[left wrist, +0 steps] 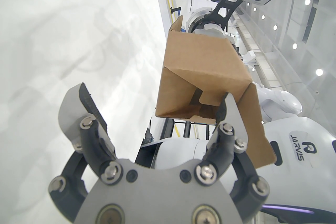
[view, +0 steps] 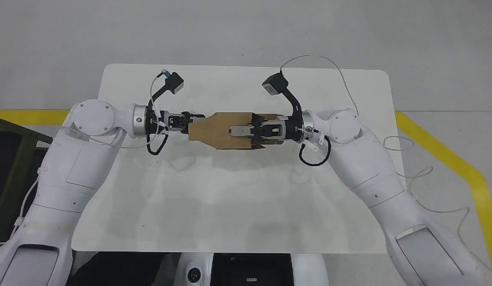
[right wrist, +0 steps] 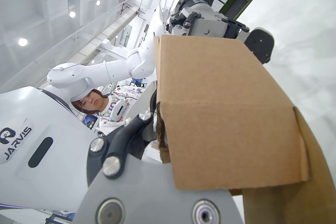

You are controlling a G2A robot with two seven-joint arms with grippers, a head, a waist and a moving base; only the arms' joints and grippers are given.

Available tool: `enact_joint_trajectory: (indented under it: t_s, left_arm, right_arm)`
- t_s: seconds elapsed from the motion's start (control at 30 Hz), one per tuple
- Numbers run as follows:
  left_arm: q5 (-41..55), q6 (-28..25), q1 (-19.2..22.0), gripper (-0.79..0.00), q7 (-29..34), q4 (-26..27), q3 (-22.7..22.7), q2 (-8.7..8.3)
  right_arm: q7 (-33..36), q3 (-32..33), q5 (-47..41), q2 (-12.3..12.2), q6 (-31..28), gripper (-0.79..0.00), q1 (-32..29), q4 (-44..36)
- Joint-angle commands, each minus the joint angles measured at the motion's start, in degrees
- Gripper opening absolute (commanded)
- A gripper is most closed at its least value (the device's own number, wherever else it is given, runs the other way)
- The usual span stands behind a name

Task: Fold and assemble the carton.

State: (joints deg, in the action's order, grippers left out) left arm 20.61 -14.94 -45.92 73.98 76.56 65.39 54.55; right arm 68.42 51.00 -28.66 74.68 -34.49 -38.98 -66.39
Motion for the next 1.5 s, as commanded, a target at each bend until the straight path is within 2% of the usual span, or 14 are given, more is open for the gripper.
enact_joint_trajectory:
  t_s: [0.0,0.33,0.57,0.9,1.1,1.27,1.47]
  left_arm:
    - [0.0,-0.1,0.0,0.0,0.0,0.0,0.0,0.01]
    - [0.3,0.0,0.2,0.0,0.1,-0.1,-0.4,0.08]
    - [0.2,-0.2,0.1,0.0,-0.5,-1.0,1.5,-0.37]
    - [-0.5,-0.2,-1.1,0.0,-1.8,0.4,4.8,-1.24]
    - [-3.0,0.2,-1.6,0.0,-1.4,3.0,3.3,-1.24]
    - [-9.8,2.2,-1.1,0.0,-3.4,2.8,2.1,-1.36]
    - [-9.6,3.4,-1.2,0.0,-4.3,2.1,2.4,-1.45]
  right_arm:
    - [0.2,0.0,-0.1,0.1,0.0,-0.785,0.0,0.1]
    - [0.4,0.0,-0.2,0.3,-0.4,-0.785,0.3,0.8]
    - [-0.1,1.7,0.6,-0.2,-0.5,-0.785,-0.3,1.9]
    - [-3.3,3.8,8.0,-1.3,2.1,-0.785,-1.4,2.4]
    - [-5.0,3.5,9.3,-1.3,3.0,-0.785,-1.9,1.1]
    - [-5.4,3.8,8.9,-1.3,3.0,-0.785,-1.8,0.6]
    - [-4.7,3.8,7.8,-1.3,2.6,-0.785,-2.0,-0.6]
